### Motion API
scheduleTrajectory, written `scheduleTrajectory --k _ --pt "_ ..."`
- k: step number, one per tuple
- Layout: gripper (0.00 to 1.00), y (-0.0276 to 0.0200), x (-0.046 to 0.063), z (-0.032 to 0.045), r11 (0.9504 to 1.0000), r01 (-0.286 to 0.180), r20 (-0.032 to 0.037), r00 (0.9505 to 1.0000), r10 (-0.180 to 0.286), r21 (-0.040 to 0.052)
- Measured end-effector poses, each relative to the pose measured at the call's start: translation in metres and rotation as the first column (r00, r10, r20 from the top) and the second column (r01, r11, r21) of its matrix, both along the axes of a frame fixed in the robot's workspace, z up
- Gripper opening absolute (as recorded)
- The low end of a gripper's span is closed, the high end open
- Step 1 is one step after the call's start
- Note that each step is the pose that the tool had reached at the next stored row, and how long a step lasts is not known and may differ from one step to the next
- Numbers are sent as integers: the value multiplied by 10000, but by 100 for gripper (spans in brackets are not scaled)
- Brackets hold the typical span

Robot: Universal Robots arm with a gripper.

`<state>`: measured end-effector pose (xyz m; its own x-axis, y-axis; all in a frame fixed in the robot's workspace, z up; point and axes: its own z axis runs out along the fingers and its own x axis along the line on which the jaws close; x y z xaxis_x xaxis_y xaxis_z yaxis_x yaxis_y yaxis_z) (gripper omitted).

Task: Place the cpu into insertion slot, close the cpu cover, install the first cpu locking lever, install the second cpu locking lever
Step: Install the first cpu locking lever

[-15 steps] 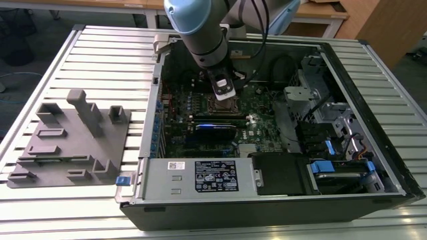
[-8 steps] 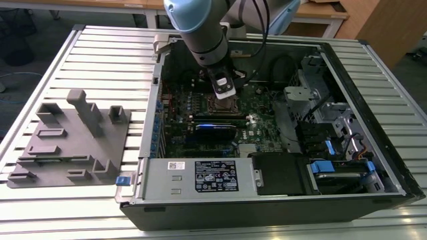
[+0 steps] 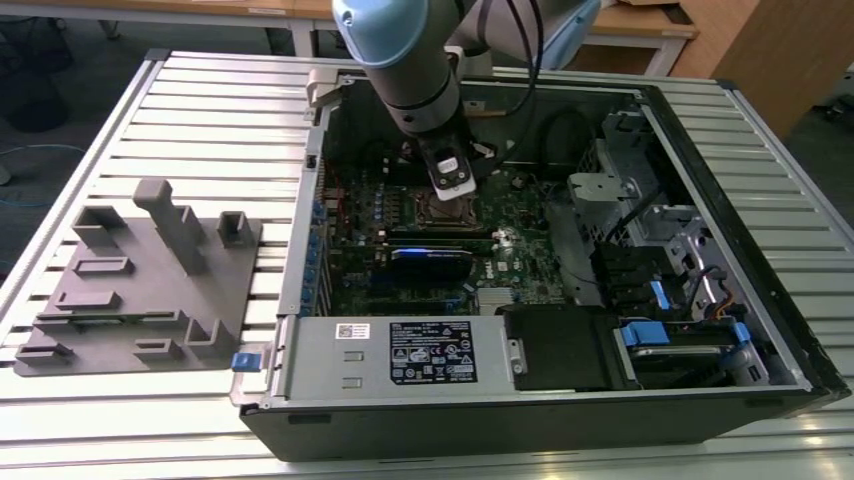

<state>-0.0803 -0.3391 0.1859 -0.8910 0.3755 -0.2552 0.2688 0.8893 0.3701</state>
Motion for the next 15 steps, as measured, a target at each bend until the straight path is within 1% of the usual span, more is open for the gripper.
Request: scheduleTrajectory --k 5,7,9,12,15 --pt "10 -5 -1 -35 10000 1 -2 10000 -1 4" --pt "10 -6 -1 -39 10000 0 -3 10000 0 32" --pt "10 -5 0 -40 10000 0 -1 10000 0 39" --pt "10 -4 1 -23 10000 0 0 10000 0 45" --pt "10 -4 1 22 10000 0 -1 10000 0 40"
